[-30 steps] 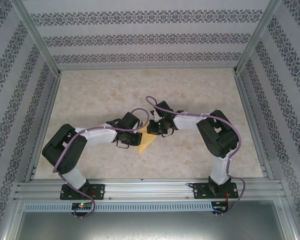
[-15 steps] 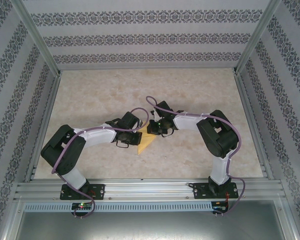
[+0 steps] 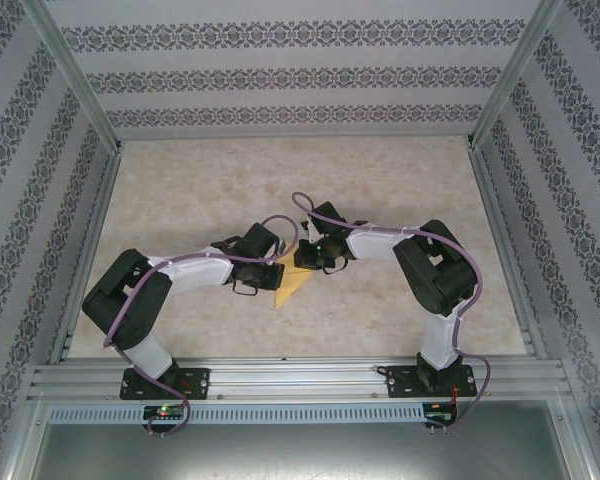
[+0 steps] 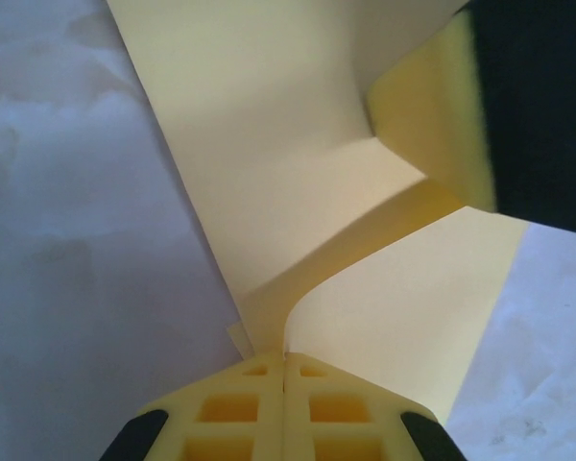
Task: Fold a paper plane with a square sheet of paper (pick it up from the middle)
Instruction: Third fold the triangle at the center of the table.
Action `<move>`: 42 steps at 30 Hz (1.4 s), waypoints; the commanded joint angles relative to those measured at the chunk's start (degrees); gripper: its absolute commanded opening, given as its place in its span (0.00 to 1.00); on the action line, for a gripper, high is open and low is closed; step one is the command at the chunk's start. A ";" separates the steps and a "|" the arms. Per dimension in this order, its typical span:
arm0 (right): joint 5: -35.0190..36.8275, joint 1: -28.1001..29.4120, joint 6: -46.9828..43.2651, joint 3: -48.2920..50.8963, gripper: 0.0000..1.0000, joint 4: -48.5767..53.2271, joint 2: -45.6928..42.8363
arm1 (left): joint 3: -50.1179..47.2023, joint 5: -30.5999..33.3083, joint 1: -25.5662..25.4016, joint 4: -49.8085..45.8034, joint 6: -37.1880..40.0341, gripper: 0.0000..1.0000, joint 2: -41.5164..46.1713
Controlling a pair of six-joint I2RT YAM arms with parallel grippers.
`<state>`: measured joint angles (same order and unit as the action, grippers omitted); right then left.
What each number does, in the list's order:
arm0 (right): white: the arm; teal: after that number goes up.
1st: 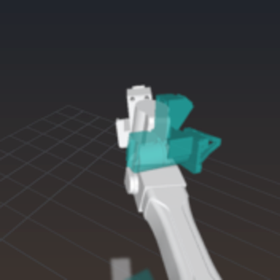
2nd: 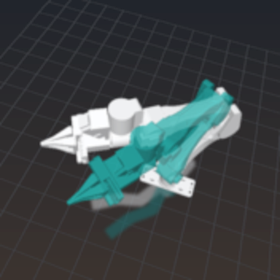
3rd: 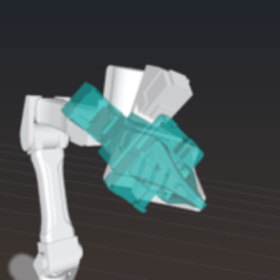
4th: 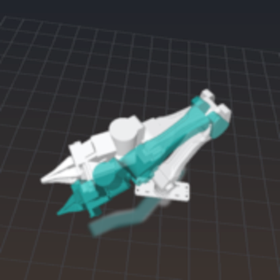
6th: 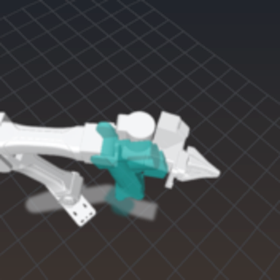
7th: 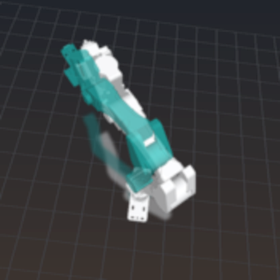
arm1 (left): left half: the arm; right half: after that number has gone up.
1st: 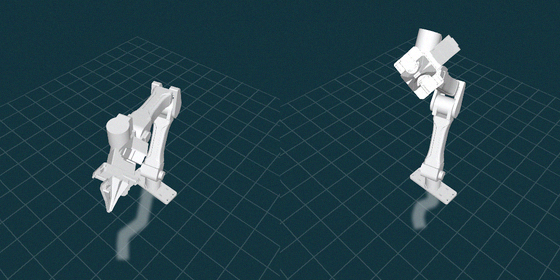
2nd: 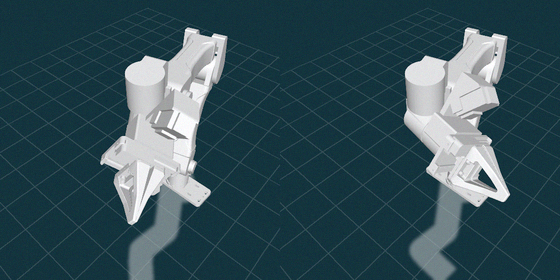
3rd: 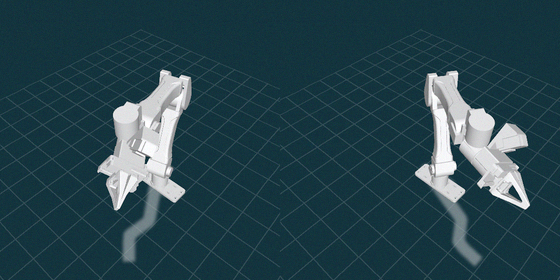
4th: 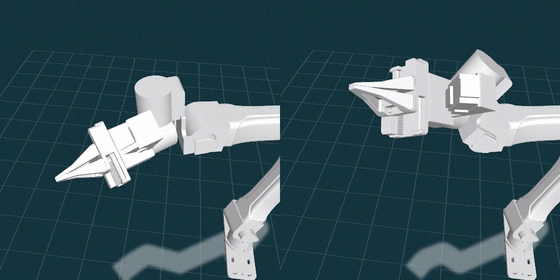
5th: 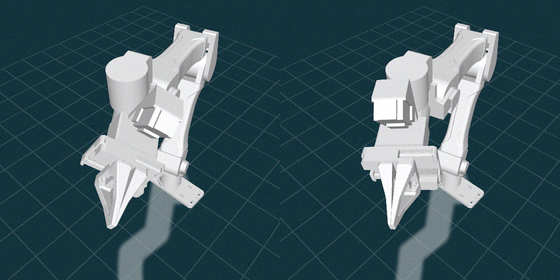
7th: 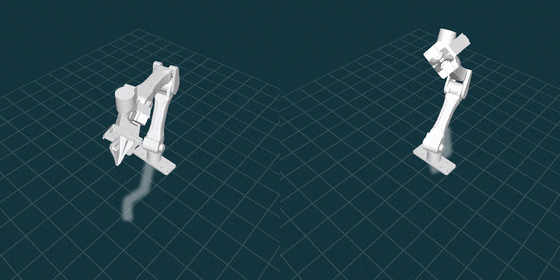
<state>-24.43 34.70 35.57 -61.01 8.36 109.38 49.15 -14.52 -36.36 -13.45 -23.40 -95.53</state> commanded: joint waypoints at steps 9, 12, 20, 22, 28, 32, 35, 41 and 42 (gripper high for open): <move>-1.09 -0.57 0.34 0.24 0.06 0.97 -2.06 | 0.16 0.19 -0.32 -1.72 -0.57 0.00 -1.75; -0.37 -1.16 0.73 0.72 0.07 0.78 -6.44 | -1.22 -0.20 -0.32 -0.63 -1.03 0.00 -0.68; -0.68 -0.91 8.14 15.84 0.06 -13.37 -20.10 | -0.98 -0.53 -0.30 -0.69 -0.87 0.00 -0.97; -0.25 0.78 11.47 20.73 0.05 -18.15 -23.03 | -1.00 -0.26 -0.31 -0.61 -1.04 0.00 -1.16; 5.56 10.38 19.89 29.14 0.01 -31.94 -24.11 | -0.82 -0.14 -0.32 -0.87 -1.06 0.00 -1.59; 5.24 13.88 23.81 29.29 0.00 -39.15 -18.71 | -0.89 -0.33 -0.30 -0.79 -1.04 0.00 -1.69; 4.96 15.31 25.77 28.96 0.00 -43.05 -14.91 | -1.07 -0.38 -0.31 -0.70 -1.01 0.00 -1.51; 6.44 16.74 26.44 28.17 0.00 -41.92 -13.19 | -1.15 -0.66 -0.30 -0.61 -0.93 0.00 -1.51; 6.38 16.93 26.21 27.93 0.00 -41.31 -13.18 | -1.15 -0.68 -0.29 -0.63 -0.90 0.00 -1.59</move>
<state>-19.64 50.89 60.66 -31.88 -30.61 95.74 49.36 -14.94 -36.36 -12.82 -24.03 -96.38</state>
